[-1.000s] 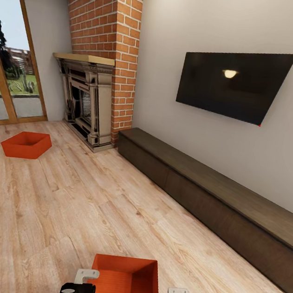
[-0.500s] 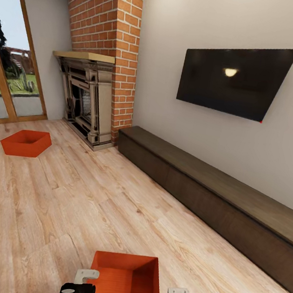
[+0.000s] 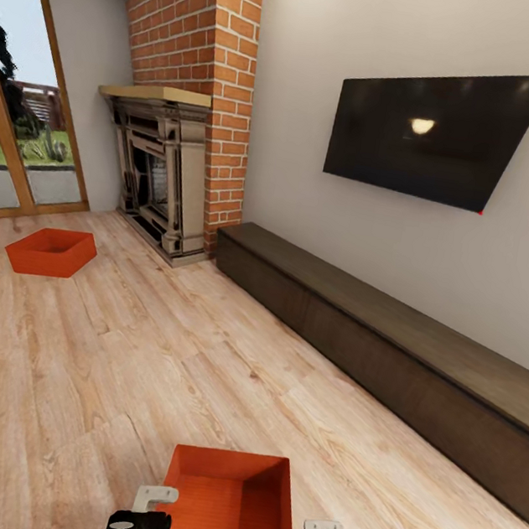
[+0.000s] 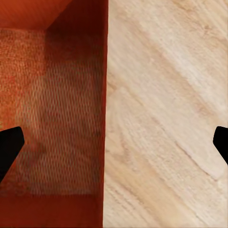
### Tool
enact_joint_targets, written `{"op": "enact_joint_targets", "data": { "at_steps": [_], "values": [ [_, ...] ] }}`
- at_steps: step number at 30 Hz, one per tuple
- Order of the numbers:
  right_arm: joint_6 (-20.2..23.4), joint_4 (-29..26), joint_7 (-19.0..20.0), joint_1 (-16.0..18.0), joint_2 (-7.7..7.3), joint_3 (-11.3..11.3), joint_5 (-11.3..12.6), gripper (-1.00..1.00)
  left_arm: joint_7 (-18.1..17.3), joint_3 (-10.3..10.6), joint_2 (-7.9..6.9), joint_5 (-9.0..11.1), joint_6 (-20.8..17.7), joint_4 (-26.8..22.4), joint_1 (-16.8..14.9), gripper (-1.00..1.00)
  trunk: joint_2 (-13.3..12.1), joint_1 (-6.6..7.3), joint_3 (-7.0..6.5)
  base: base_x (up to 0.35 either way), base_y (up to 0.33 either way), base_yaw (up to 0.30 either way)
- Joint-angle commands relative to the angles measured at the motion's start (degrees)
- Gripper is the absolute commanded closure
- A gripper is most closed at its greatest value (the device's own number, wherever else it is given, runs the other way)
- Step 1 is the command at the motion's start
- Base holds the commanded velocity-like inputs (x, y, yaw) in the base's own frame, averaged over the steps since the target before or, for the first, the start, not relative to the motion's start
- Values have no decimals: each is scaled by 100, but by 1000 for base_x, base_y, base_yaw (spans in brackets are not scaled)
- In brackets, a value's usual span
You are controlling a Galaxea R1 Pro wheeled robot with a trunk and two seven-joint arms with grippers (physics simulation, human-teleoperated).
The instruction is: Move the two storage containers from the living room to the garage. In the garage, place one container on the floor and stack the other container on top of it (either order is fine).
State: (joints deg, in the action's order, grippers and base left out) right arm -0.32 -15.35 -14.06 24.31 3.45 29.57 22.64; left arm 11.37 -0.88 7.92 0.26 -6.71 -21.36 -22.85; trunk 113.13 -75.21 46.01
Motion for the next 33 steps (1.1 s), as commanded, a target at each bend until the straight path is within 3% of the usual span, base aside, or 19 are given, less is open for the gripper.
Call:
{"op": "enact_joint_targets", "data": {
  "at_steps": [1,33],
  "values": [
    [-3,-3,-35,4,-2,49,54,-100,14,-8,1,2,-32,-14,-1,-100,2,1,14,0,0,80],
    [-90,-7,-18,4,-3,48,91,-100,23,-8,8,-8,-13,-26,-1,-100,2,1,200,0,0,27]
  ]
}}
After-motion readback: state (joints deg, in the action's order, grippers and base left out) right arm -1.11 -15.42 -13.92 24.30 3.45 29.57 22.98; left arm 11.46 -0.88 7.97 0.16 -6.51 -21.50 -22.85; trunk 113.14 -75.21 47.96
